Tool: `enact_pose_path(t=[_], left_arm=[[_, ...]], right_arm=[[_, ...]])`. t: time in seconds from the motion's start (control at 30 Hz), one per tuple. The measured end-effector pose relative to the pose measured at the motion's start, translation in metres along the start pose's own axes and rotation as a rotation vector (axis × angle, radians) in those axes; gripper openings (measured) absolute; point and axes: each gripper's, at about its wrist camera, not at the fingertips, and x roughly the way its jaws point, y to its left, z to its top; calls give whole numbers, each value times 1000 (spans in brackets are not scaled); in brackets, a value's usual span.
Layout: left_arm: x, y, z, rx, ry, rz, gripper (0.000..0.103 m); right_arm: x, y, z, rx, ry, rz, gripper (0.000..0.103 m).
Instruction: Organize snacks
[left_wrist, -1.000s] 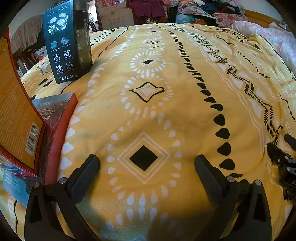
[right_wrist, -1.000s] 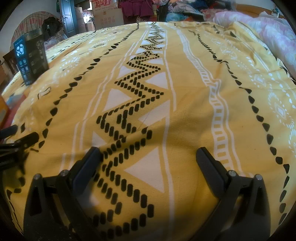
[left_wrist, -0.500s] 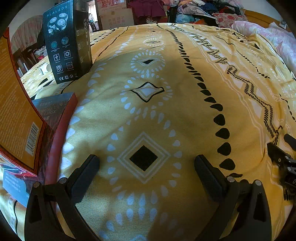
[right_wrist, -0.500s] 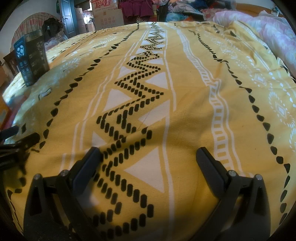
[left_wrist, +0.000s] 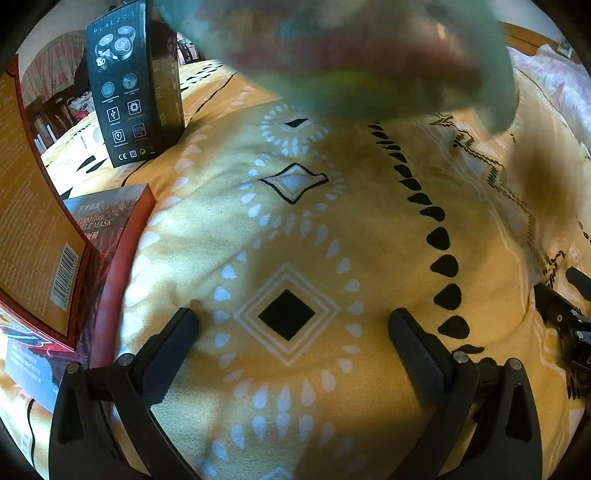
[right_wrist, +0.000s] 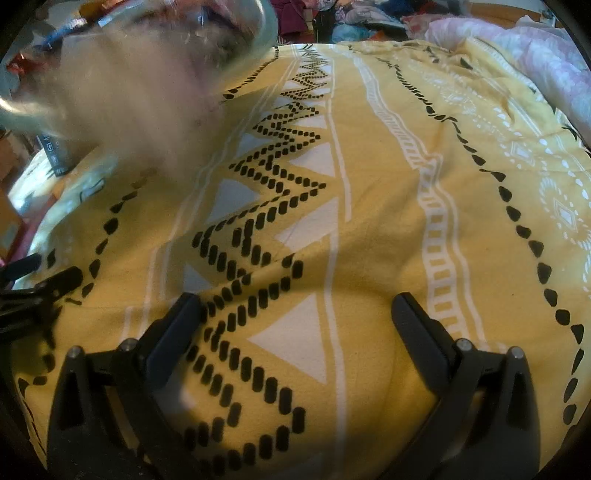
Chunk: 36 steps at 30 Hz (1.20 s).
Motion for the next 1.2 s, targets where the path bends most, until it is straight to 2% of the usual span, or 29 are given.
enact_pose_path(t=[1.2], left_arm=[[-1,0,0,2,2,2,103]], right_arm=[[2,-1,1,-5,3,-4,103]])
